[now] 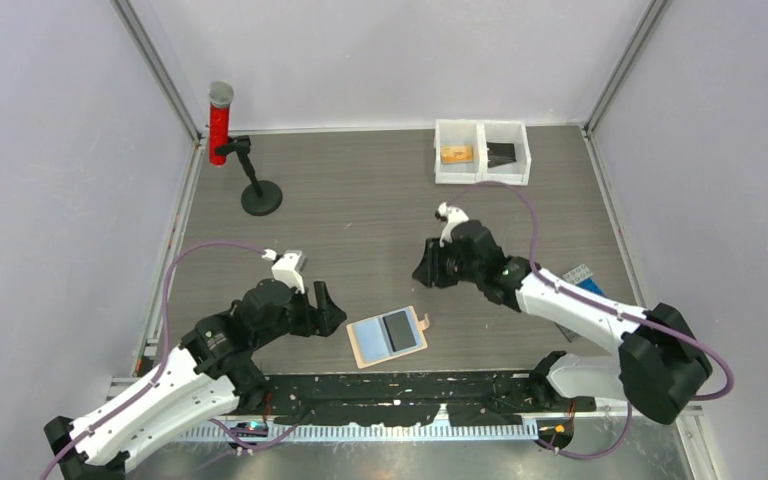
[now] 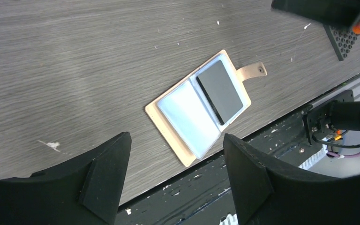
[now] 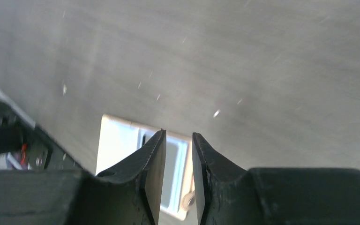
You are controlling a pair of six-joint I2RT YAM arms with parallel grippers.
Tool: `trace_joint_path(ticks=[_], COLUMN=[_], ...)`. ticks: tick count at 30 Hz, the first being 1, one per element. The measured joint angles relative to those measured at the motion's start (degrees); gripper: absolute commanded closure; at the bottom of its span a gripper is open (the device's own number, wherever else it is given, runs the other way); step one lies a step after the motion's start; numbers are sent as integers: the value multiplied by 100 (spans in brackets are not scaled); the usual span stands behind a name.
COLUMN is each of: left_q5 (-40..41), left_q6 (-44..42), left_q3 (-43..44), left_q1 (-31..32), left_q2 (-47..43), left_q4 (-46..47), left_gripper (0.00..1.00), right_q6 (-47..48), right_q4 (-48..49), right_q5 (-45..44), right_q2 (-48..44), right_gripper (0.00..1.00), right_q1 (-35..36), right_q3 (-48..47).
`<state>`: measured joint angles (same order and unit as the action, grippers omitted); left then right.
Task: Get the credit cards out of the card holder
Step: Remove the credit card from the card holder.
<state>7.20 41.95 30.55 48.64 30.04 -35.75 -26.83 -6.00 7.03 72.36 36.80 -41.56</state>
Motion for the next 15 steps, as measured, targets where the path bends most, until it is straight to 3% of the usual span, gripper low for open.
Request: trace_joint_path(ticks=[8,15], left_q5=[-387,-772], left_q6=[511,807], left_q3=[-483,-876], left_q1=[0,0], left_q2=[267,824], left_q4=[874,1967], left_gripper=[30,34], right_q6=[-474,-782], right_q4=[271,669], right_q5=[251,256], right_q2=[-608,-658], right_gripper=[61,61], right_q1=[1296,1572], right_q3=[1005,1056])
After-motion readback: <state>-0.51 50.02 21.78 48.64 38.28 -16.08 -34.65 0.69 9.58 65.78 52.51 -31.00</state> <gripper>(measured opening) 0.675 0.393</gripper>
